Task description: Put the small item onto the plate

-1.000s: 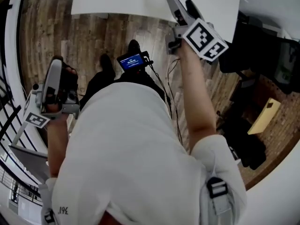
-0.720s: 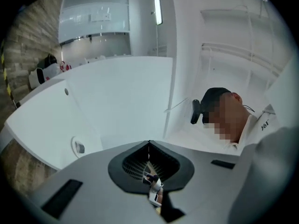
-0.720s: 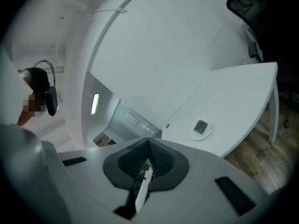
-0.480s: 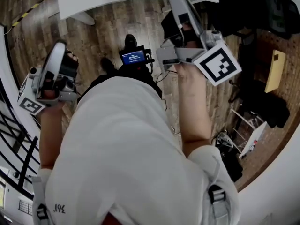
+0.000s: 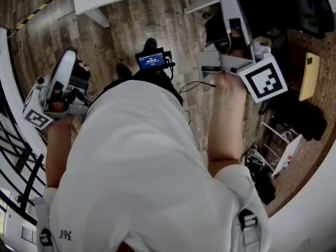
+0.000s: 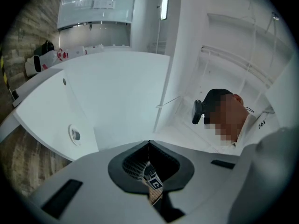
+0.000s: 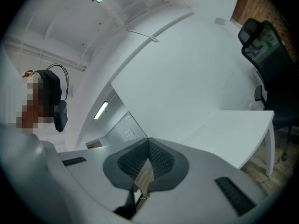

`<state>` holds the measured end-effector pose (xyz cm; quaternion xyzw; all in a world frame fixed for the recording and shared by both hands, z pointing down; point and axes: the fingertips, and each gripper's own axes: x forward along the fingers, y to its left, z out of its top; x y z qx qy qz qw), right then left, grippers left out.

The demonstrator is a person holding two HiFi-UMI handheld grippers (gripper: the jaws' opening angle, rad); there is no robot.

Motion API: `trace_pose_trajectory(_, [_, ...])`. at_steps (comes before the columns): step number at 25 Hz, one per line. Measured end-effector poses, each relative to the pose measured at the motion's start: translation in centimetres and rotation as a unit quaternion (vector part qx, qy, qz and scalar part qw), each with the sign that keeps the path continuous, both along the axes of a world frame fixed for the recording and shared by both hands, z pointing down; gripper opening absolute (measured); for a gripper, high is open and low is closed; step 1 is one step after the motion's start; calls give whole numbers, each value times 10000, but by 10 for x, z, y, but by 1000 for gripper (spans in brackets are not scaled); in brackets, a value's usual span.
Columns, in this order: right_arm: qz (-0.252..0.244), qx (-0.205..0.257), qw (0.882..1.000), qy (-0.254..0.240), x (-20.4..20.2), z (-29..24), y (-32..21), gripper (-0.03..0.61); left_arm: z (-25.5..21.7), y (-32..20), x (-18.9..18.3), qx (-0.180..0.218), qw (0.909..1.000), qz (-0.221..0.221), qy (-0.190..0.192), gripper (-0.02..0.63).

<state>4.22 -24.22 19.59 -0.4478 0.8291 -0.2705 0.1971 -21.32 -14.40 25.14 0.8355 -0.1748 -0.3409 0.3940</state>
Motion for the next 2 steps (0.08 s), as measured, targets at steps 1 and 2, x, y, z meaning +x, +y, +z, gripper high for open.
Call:
trace_pose_trajectory(1, [-17,56,10000,12,-2,-5,0,2,-1,2,-2,24,10000,-14,11,6])
trace_pose_trajectory(2, [-34,113,9999,23,-5,-9,0,2,-3,3,-3,50,10000,-27,22,6])
